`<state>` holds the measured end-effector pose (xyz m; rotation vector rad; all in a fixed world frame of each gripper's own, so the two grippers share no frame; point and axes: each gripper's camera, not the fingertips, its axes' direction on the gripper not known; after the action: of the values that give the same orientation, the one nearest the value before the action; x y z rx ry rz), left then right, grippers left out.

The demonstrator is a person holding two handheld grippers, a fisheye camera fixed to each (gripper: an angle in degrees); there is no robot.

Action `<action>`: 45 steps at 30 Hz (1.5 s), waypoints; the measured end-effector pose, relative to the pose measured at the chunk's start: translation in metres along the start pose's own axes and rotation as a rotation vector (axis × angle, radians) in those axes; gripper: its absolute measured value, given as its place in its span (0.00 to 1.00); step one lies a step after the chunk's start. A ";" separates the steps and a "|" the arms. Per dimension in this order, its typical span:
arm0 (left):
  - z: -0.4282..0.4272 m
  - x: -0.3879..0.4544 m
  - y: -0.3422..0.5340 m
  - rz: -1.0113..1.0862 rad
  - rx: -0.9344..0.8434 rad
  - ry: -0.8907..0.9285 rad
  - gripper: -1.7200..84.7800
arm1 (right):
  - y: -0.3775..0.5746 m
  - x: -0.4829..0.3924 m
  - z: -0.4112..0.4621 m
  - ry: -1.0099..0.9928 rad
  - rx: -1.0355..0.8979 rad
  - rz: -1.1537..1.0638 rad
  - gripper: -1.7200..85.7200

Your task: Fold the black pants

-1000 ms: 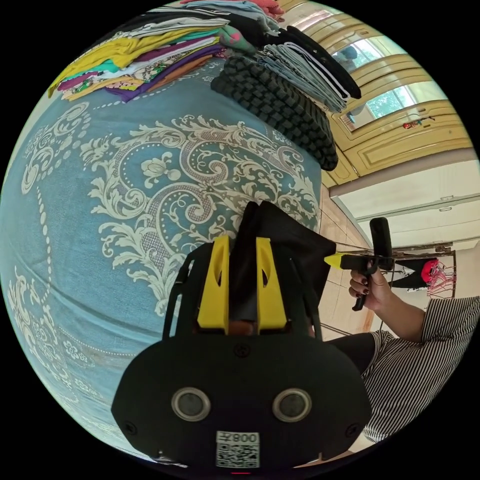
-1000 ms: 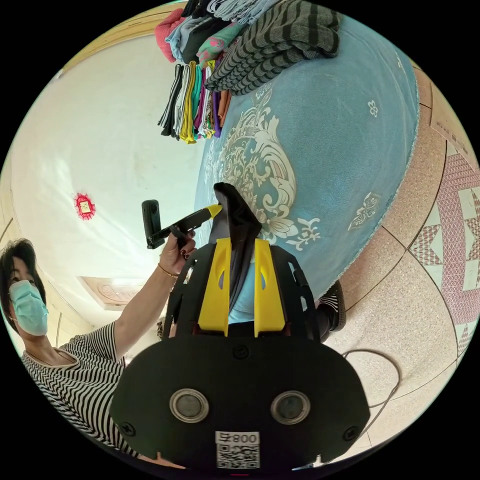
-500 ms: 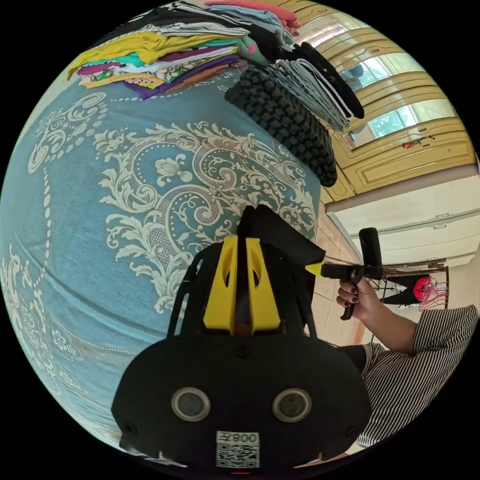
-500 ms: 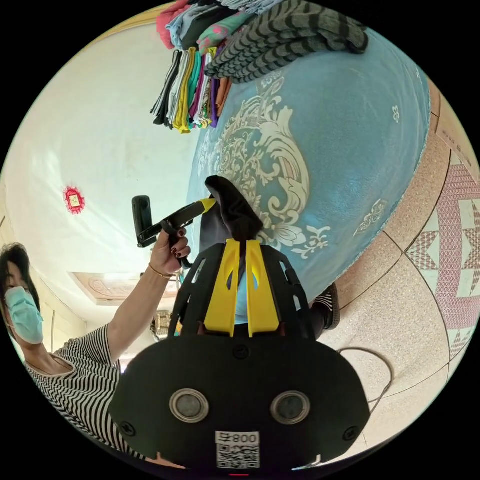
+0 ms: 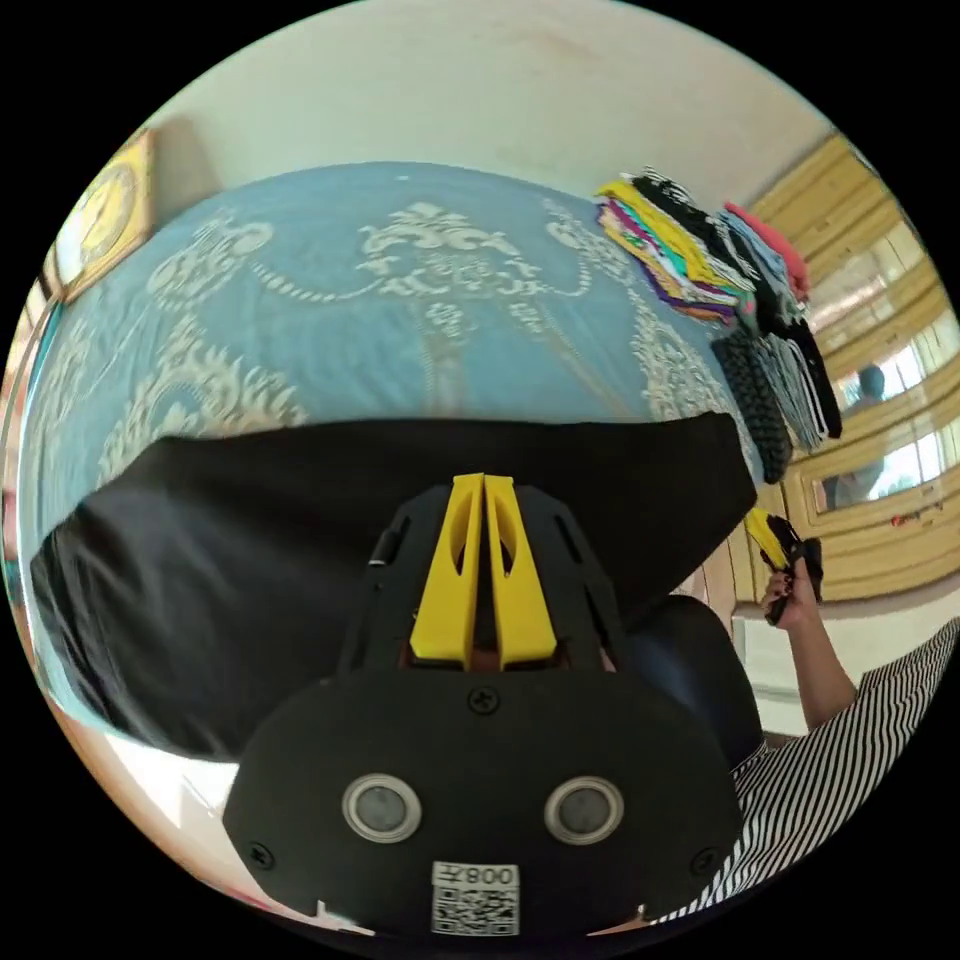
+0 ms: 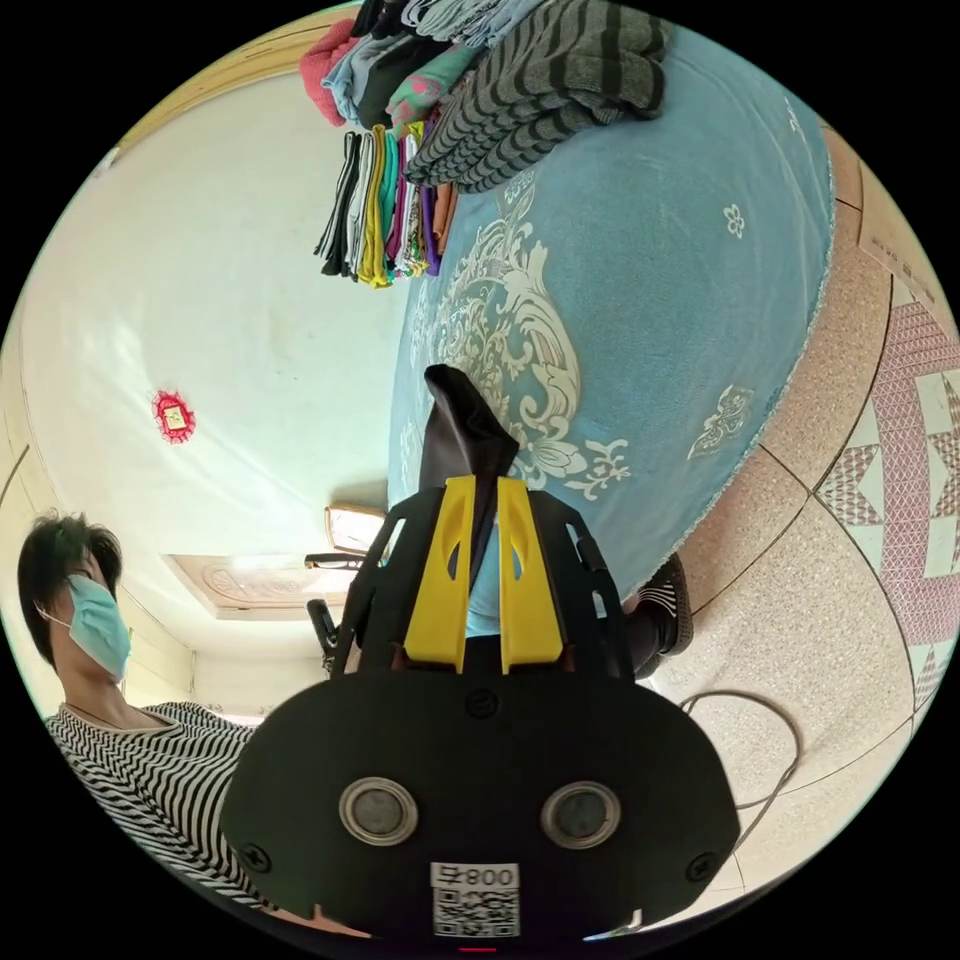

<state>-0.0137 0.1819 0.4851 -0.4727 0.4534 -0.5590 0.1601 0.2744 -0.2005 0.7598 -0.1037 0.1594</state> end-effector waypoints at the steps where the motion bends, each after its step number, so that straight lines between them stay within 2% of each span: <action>1: -0.002 -0.034 0.024 -0.070 -0.016 -0.005 0.02 | 0.003 -0.011 0.005 0.025 0.006 -0.011 0.04; 5: -0.003 -0.102 0.081 -0.138 -0.088 -0.072 0.02 | 0.012 -0.059 0.040 0.058 -0.052 -0.120 0.02; 8: 0.003 -0.145 0.111 -0.144 -0.107 -0.021 0.02 | 0.021 -0.114 0.098 0.040 -0.176 -0.267 0.02; 13: 0.014 -0.190 0.143 -0.068 -0.107 -0.048 0.02 | 0.070 -0.221 0.258 -0.037 -0.555 -0.562 0.02; 17: 0.020 -0.229 0.162 -0.076 -0.112 0.009 0.02 | 0.115 -0.275 0.359 -0.070 -0.743 -0.699 0.03; 19: 0.026 -0.252 0.169 -0.066 -0.122 0.034 0.02 | 0.136 -0.303 0.418 -0.024 -0.808 -0.770 0.03; 21: 0.027 -0.266 0.168 -0.045 -0.137 0.040 0.02 | 0.147 -0.322 0.457 0.014 -0.826 -0.833 0.04; 27: 0.011 -0.308 0.127 0.078 -0.011 -0.023 0.03 | 0.173 -0.374 0.566 0.173 -0.831 -1.031 0.09; 34: 0.024 -0.377 0.037 0.159 0.042 -0.097 0.09 | 0.215 -0.384 0.660 0.231 -1.015 -1.063 0.10; 36: 0.035 -0.391 0.017 0.172 0.015 -0.126 0.10 | 0.223 -0.390 0.666 0.207 -0.990 -1.097 0.10; 40: 0.075 -0.420 -0.011 0.195 -0.184 -0.090 0.09 | 0.236 -0.402 0.681 0.098 -1.006 -1.093 0.05; 45: 0.071 -0.428 0.006 0.212 -0.176 -0.117 0.05 | 0.241 -0.415 0.697 0.006 -1.006 -1.080 0.05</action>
<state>-0.2981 0.4618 0.6564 -0.6141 0.4360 -0.2863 -0.3164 -0.0799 0.4022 -0.2596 0.2319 -0.8709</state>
